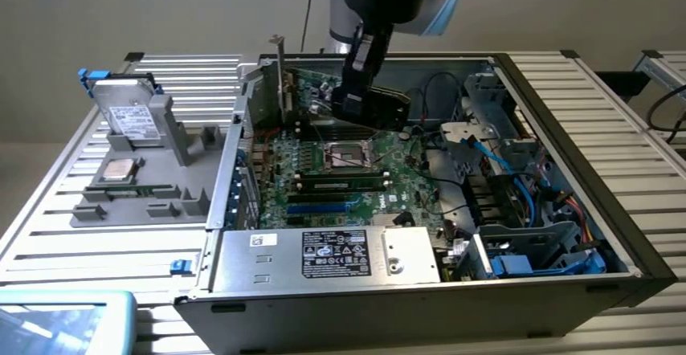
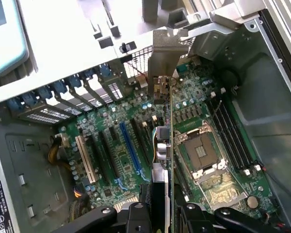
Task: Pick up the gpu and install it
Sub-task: 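Insert the gpu into the slot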
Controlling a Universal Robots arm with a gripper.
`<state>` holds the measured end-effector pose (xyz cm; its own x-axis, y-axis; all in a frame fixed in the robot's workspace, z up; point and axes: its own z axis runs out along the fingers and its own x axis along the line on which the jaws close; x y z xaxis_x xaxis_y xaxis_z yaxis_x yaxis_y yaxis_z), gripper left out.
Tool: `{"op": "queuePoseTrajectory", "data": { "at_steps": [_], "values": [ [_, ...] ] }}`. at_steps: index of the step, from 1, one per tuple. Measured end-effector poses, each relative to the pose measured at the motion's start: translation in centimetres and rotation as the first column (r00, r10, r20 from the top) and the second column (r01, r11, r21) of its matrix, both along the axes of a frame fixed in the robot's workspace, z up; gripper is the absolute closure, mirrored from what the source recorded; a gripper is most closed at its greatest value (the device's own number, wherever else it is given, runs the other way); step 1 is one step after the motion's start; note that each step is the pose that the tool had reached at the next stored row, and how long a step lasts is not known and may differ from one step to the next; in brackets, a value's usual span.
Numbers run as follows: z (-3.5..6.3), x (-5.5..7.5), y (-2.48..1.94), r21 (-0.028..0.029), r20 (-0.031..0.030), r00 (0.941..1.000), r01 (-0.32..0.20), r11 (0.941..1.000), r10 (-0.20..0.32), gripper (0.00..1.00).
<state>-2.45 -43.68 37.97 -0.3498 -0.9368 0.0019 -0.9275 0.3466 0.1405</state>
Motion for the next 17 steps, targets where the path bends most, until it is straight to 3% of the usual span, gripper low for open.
{"op": "queuePoseTrajectory", "data": {
  "at_steps": [3, 7, 14, 17],
  "values": [
    [-0.01, 0.0, 0.0, 0.0, -0.0001, 0.9985, -0.054, 0.9985, 0.054, 0.72],
    [-0.03, 0.0, 0.0, -0.0001, 0.0, 0.9919, -0.127, 0.9919, 0.127, 0.72],
    [-0.05, 0.0, 0.0, -0.0008, -0.0002, 0.9694, -0.246, 0.9694, 0.246, 0.72],
    [-0.05, 0.0, 0.0, -0.0009, -0.0005, 0.9689, -0.247, 0.9689, 0.247, 0.72]
  ]
}}
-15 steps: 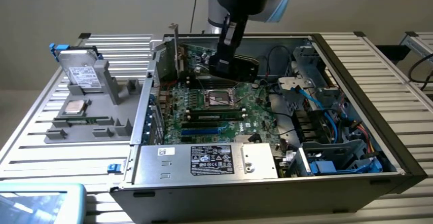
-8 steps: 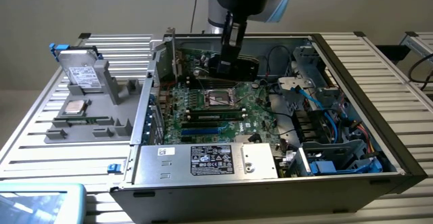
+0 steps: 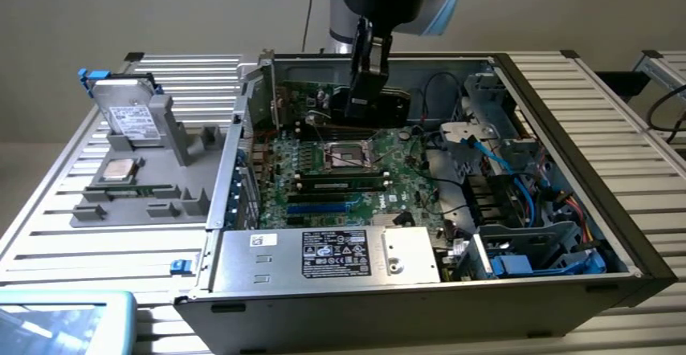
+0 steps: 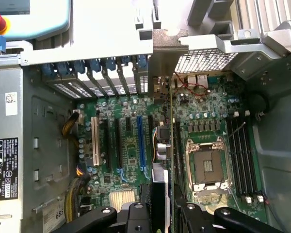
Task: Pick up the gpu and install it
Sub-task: 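Insert the gpu into the slot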
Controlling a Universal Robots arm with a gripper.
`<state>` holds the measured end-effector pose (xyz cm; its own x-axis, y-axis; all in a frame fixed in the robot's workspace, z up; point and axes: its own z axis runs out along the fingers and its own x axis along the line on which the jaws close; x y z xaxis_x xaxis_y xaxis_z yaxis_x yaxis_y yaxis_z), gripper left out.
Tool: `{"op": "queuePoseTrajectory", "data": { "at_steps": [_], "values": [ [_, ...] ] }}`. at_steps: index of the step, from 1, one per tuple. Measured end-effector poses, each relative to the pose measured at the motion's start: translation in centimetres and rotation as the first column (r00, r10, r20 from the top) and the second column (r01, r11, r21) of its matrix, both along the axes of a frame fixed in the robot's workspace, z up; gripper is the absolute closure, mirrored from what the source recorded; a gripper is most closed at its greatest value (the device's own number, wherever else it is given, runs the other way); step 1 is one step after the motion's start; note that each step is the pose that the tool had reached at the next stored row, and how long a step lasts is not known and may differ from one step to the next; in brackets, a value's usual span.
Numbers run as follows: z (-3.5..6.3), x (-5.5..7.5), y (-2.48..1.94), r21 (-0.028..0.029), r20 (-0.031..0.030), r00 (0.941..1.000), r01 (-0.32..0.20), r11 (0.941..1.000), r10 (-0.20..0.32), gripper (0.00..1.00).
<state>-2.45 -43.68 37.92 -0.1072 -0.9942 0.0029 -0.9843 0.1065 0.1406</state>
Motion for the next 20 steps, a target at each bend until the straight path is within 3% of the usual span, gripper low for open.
{"op": "queuePoseTrajectory", "data": {
  "at_steps": [2, 5, 7, 9, 11, 20],
  "values": [
    [-0.04, 0.0, 0.02, -0.0028, 0.0001, 1.0, 0.0, 1.0, 0.0, 0.72],
    [-0.16, 0.0, 0.38, -0.0274, 0.0047, 1.0, -0.002, 0.9996, 0.002, 0.72],
    [-0.3, 0.0, 0.76, -0.0351, 0.0092, 0.9999, -0.007, 0.9994, 0.008, 0.72],
    [-0.5, 0.0, 1.06, -0.0361, 0.0176, 0.9997, -0.018, 0.9992, 0.019, 0.72],
    [-0.8, -0.1, 1.11, -0.0359, 0.0213, 0.9994, -0.027, 0.999, 0.028, 0.72],
    [-2.02, -0.2, 1.11, -0.0362, 0.0218, 0.9932, -0.113, 0.9929, 0.114, 0.72]
  ]
}}
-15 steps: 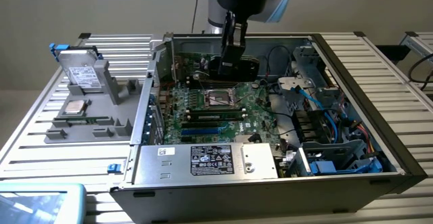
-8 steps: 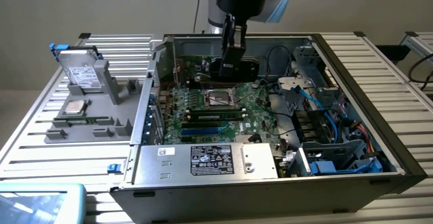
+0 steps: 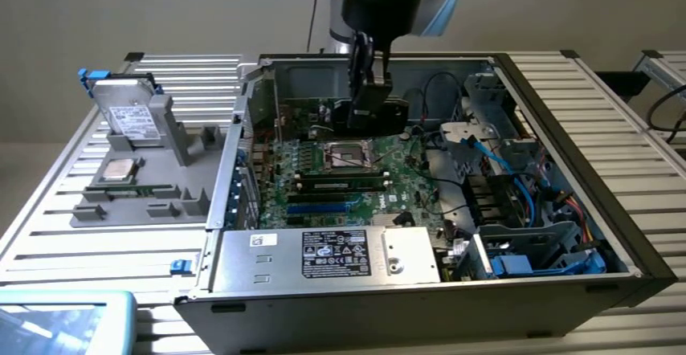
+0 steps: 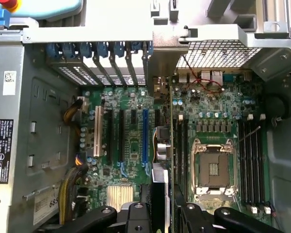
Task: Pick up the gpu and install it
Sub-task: 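Insert the gpu into the slot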
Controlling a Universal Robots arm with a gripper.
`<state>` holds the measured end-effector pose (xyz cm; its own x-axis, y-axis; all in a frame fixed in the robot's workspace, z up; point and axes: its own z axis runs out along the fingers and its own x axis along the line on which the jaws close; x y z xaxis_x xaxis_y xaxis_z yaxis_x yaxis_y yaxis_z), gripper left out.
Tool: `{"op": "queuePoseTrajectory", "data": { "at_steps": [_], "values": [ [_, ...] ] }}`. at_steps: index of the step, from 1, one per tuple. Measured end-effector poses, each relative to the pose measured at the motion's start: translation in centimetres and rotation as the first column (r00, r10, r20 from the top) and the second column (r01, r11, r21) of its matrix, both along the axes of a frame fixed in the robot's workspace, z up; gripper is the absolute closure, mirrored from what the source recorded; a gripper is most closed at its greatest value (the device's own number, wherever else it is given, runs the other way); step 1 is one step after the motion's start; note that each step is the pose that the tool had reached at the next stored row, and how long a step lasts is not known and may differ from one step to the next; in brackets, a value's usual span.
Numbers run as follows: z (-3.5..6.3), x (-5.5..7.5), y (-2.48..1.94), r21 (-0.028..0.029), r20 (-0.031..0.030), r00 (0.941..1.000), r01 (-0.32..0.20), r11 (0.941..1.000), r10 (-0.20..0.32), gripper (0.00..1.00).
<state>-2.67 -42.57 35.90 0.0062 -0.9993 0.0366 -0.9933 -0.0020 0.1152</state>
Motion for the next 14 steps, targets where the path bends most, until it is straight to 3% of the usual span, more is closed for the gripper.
{"op": "queuePoseTrajectory", "data": {
  "at_steps": [3, 10, 14],
  "values": [
    [-0.46, -0.3, 0.01, -0.0004, 0.0004, 0.9999, -0.012, 0.9999, 0.012, 0.72],
    [-1.1, -1.5, 0.41, -0.0243, 0.0057, 0.9999, -0.013, 0.9996, 0.013, 0.72],
    [-1.78, -1.7, 0.57, -0.0266, 0.0062, 0.9999, -0.014, 0.9995, 0.014, 0.72]
  ]
}}
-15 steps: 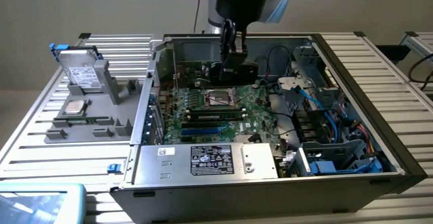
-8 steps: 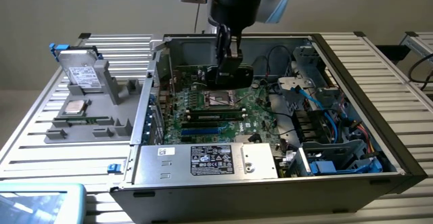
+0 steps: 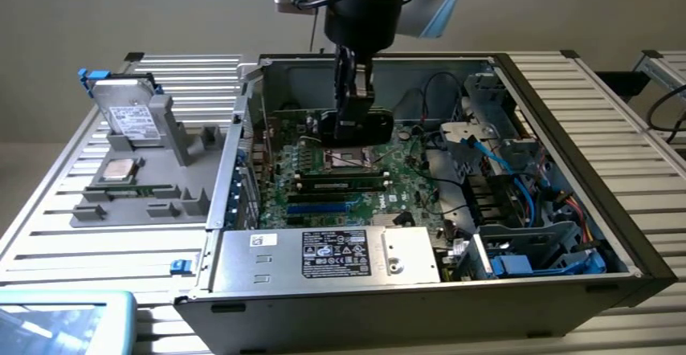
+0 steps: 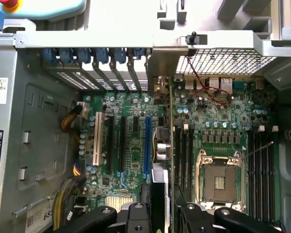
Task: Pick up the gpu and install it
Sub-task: 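Insert the gpu into the slot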
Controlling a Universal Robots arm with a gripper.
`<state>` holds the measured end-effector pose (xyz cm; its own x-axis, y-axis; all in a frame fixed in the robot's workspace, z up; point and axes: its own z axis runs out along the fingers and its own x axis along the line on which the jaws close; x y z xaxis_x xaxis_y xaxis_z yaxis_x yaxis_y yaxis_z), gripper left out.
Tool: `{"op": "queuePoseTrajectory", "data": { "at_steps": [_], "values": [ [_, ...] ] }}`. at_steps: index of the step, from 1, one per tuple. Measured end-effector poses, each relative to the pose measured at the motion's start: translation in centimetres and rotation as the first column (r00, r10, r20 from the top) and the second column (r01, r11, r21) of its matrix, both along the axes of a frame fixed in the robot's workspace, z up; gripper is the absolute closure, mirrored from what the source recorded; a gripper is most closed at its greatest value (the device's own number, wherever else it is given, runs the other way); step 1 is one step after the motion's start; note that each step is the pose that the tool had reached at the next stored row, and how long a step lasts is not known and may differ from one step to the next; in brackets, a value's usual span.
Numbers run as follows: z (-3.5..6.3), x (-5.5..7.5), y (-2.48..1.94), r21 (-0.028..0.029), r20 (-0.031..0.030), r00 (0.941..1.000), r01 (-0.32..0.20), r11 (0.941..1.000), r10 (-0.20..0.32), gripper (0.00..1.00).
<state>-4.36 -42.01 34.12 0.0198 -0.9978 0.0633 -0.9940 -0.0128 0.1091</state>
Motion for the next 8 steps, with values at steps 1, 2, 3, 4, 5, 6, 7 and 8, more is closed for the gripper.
{"op": "queuePoseTrajectory", "data": {
  "at_steps": [1, 2, 3, 4, 5, 6, 7, 8],
  "values": [
    [-0.18, 0.0, 0.0, 0.0, 0.0, 1.0, 0.0, 1.0, 0.0, 0.72],
    [-0.36, 0.0, 0.0, -0.0001, 0.0, 1.0, 0.0, 1.0, 0.0, 0.72],
    [-0.54, 0.0, 0.0, 0.0, 0.0, 1.0, 0.0, 1.0, 0.0, 0.72],
    [-0.73, 0.0, 0.0, 0.0, 0.0001, 1.0, 0.0, 1.0, 0.0, 0.72],
    [-0.92, 0.0, 0.0, 0.0001, 0.0, 1.0, 0.0, 1.0, 0.0, 0.72],
    [-1.09, 0.0, 0.0, 0.0, 0.0, 1.0, 0.0, 1.0, 0.0, 0.72],
    [-1.28, 0.0, 0.0, 0.0, 0.0, 1.0, 0.0, 1.0, 0.0, 0.72],
    [-1.44, 0.0, 0.0, 0.0001, 0.0, 1.0, 0.0, 1.0, 0.0, 0.72]
  ]
}}
